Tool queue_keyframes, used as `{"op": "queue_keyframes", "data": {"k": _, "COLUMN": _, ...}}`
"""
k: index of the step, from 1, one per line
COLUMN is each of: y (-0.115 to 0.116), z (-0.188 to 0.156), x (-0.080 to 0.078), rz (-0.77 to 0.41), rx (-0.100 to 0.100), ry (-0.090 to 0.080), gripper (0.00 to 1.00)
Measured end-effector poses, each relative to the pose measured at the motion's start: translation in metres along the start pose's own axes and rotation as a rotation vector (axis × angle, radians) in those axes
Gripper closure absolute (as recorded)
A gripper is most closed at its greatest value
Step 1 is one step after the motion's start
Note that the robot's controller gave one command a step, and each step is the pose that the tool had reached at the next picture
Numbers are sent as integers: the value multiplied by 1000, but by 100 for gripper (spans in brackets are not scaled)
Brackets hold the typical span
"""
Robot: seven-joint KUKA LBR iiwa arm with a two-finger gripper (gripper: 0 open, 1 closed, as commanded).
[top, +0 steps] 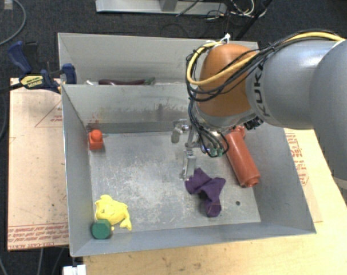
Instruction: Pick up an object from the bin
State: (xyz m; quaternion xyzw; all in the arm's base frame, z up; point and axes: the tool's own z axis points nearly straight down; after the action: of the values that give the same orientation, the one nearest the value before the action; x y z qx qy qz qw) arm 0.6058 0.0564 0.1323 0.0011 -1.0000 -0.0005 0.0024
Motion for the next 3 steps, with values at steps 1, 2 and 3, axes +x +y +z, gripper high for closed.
{"op": "queue_keyframes", "data": {"k": 1, "y": 0, "z": -5, "x": -1, "rz": 1, "rx": 0, "ry": -6, "gripper": 0}}
{"op": "queue_keyframes", "data": {"k": 2, "y": -39, "z": 4, "x": 39, "rz": 58, "rx": -3, "ry": -6, "gripper": 0}}
{"op": "queue_keyframes", "data": {"k": 3, "y": -98, "z": 48, "x": 28, "rz": -386, "rx": 0, "ry": -8, "gripper": 100}}
